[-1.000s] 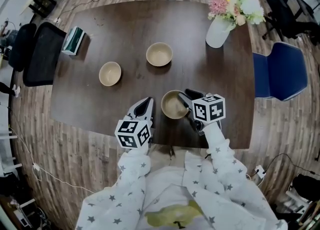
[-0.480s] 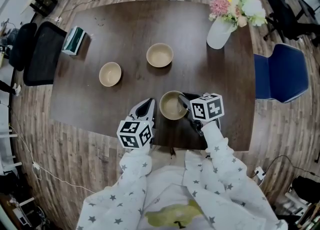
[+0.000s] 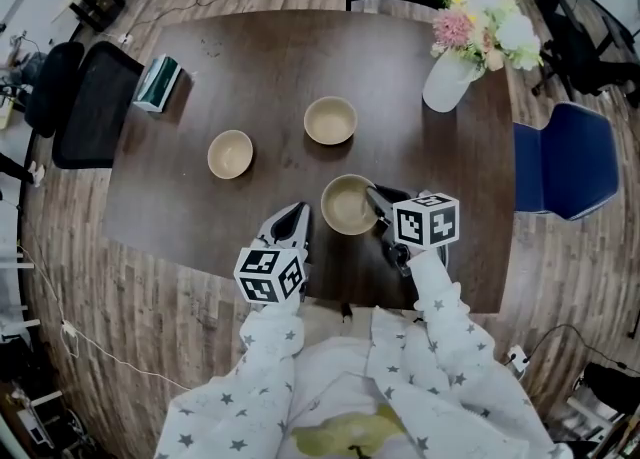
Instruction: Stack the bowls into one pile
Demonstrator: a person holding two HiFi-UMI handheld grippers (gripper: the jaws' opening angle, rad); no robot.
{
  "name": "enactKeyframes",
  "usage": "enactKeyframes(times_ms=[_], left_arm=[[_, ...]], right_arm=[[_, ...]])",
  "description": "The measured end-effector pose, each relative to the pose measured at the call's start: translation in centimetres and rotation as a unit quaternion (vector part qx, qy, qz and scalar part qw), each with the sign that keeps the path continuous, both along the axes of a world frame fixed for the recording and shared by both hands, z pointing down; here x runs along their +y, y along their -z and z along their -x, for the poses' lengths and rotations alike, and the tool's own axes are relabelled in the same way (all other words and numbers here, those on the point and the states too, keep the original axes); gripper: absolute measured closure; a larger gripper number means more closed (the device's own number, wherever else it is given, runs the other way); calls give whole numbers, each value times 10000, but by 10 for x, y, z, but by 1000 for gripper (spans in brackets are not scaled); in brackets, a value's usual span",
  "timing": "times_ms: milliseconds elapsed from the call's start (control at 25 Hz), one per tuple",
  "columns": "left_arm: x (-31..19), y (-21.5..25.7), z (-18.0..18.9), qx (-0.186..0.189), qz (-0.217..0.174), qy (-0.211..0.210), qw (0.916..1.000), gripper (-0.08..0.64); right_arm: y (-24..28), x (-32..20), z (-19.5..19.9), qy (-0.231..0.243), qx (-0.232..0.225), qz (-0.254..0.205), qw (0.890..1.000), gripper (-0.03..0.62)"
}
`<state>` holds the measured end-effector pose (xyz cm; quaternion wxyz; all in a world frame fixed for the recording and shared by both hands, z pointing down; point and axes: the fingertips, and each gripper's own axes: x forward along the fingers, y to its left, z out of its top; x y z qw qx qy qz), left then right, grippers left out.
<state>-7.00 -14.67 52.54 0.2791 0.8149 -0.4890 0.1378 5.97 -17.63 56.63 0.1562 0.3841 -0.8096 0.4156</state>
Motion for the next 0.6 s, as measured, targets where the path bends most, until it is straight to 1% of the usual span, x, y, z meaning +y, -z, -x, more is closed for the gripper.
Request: enactKeyframes(times_ms=[280,600], left_arm=[[-22,8,12,9,-85,-185,9998,535],[-57,7,24,63,-108,-382,9992,535]], right_arm=[[24,-31,5,-554,-166,-305,9979,554],[34,-72,5,-1164,-480,-344,9914,555]])
